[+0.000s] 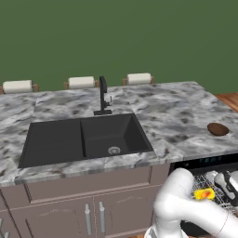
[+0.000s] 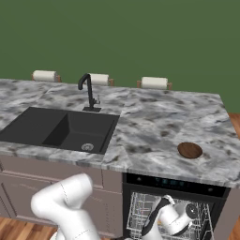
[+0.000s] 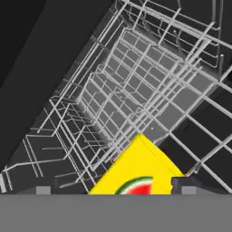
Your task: Pick up the cup and bowl from the counter, place them in the dishwasher, and close the dishwasher door.
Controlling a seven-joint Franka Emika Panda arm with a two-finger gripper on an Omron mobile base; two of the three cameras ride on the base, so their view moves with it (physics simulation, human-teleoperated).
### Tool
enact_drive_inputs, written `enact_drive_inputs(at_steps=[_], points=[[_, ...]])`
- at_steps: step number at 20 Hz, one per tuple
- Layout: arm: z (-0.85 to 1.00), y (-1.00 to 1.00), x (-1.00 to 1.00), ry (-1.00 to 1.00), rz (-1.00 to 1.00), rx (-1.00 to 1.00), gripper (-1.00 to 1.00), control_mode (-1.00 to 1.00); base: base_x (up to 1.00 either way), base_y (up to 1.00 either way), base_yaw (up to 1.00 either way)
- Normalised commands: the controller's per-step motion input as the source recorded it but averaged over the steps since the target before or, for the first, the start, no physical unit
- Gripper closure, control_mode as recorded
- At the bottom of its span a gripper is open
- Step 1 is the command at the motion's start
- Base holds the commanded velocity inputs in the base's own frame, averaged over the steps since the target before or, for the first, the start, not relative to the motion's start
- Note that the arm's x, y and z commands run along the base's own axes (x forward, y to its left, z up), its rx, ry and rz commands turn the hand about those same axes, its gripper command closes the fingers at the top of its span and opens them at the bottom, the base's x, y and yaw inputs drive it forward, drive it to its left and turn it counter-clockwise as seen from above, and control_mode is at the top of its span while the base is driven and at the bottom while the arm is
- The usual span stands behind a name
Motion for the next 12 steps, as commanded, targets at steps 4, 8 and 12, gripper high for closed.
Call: enact_drive_inputs(at_steps=[4, 8, 12], points=[[0.59, -0.24, -0.32, -0.08, 0.00, 0.00, -1.00, -1.00, 0.00, 0.00, 0.00], [0.59, -0.24, -0.22, -0.06, 0.00, 0.00, -1.00, -1.00, 0.00, 0.00, 0.00], [0.61, -0.25, -0.19, -0.05, 0.00, 0.00, -1.00, -1.00, 0.00, 0.00, 0.00]])
